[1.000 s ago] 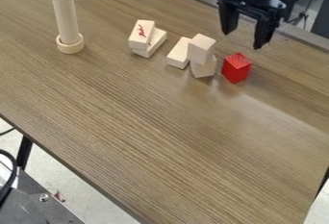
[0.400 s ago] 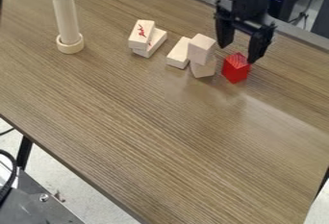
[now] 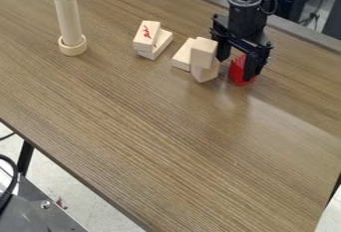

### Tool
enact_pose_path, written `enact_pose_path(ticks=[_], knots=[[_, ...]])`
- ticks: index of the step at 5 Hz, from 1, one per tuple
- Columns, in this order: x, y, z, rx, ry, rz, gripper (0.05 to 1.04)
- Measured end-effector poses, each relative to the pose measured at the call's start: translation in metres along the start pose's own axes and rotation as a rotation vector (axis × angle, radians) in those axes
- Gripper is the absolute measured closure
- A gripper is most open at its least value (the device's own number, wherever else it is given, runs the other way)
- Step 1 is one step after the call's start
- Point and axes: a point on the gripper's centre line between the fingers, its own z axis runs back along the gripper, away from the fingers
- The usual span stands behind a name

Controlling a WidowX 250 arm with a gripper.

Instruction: Move the red cube on top of the wood cube

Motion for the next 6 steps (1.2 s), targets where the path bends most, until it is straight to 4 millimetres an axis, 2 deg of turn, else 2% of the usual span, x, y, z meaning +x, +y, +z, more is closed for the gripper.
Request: enact_pose_path(ticks=[1,2,3,6], knots=[[-0.005,-0.005,-0.005,0.007,0.005,-0.009,0.115],[-0.005,-0.005,-0.005,0.005,-0.001,0.015,0.388],[-0.006,-0.001,-0.005,0.003,-0.001,0.046,0.541],[0.000,0.008,0.009,-0.078,0.019,0.122,0.541]])
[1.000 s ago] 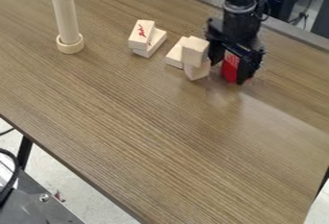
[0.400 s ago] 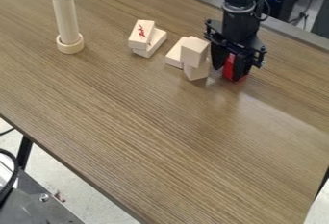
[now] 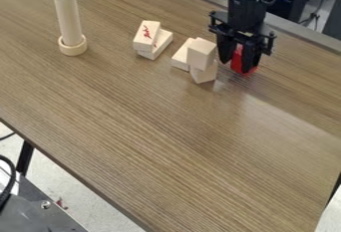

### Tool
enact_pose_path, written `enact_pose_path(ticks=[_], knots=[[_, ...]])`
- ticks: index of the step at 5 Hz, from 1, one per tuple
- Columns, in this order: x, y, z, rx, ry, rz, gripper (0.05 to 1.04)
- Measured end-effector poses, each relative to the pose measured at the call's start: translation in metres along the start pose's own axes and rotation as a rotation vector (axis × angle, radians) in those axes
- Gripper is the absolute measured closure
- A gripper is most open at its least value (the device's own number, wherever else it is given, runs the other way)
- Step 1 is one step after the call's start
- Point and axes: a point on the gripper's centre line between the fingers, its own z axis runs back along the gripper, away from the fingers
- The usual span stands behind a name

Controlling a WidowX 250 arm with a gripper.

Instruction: Move the red cube on top of the wood cube

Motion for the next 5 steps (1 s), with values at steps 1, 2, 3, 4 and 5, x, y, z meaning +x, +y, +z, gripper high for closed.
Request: enact_pose_path(ticks=[1,2,3,4,5], knots=[[-0.002,0.000,0.027,-0.043,-0.031,0.021,0.541],[-0.003,0.003,0.039,-0.073,-0.046,0.037,0.541],[-0.005,0.005,0.050,-0.086,-0.080,0.044,0.541],[-0.009,0.009,0.064,-0.080,-0.105,0.056,0.541],[-0.016,0.009,0.074,-0.067,-0.119,0.055,0.541]])
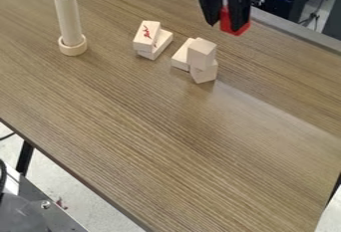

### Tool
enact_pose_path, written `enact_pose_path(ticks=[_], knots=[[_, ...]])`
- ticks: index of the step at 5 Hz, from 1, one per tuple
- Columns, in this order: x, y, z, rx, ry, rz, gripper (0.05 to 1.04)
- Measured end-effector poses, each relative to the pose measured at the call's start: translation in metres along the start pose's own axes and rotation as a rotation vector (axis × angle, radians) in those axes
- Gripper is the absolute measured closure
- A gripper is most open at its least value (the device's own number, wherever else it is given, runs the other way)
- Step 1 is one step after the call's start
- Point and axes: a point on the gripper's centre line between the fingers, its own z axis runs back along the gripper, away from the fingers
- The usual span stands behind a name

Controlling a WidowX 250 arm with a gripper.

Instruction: Move the red cube on top of the wood cube

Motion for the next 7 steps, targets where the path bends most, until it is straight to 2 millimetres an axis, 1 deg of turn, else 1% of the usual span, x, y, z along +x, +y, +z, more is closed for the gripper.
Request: enact_pose_path(ticks=[1,3,4,5,6,7], knots=[[-0.010,0.005,0.009,0.073,0.050,0.018,0.541],[-0.022,0.015,0.013,0.141,0.134,0.020,0.541],[-0.018,0.018,0.004,0.144,0.154,0.025,0.541],[-0.019,0.018,-0.003,0.137,0.173,0.022,0.541],[-0.016,0.016,-0.014,0.132,0.195,0.007,0.541],[-0.014,0.009,-0.018,0.138,0.197,-0.007,0.541]])
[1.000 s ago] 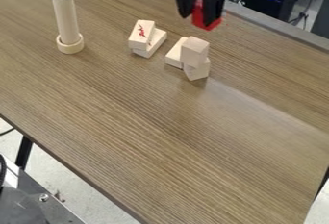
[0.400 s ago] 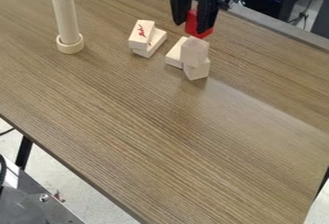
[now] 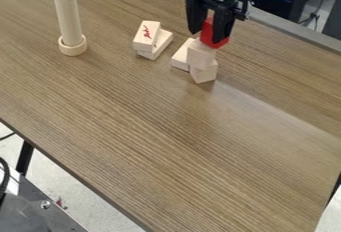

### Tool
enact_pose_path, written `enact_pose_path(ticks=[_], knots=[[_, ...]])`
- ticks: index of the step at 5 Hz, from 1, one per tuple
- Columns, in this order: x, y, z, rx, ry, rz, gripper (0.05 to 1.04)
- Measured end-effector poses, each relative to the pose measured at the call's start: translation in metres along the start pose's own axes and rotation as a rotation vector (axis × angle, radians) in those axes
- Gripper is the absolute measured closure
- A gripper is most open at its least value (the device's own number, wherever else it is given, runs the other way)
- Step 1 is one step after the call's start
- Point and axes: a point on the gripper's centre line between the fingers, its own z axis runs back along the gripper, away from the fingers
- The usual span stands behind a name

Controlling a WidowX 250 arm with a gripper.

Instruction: Move the red cube on top of the wood cube

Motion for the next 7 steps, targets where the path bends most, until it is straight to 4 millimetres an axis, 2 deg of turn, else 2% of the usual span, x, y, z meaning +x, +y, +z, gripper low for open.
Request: enact_pose_path(ticks=[3,6,7], knots=[[0.007,-0.005,-0.004,-0.004,-0.013,-0.008,0.541],[0.006,0.008,-0.002,-0.022,-0.021,0.025,0.541],[-0.001,0.011,0.004,-0.020,-0.030,0.029,0.541]])
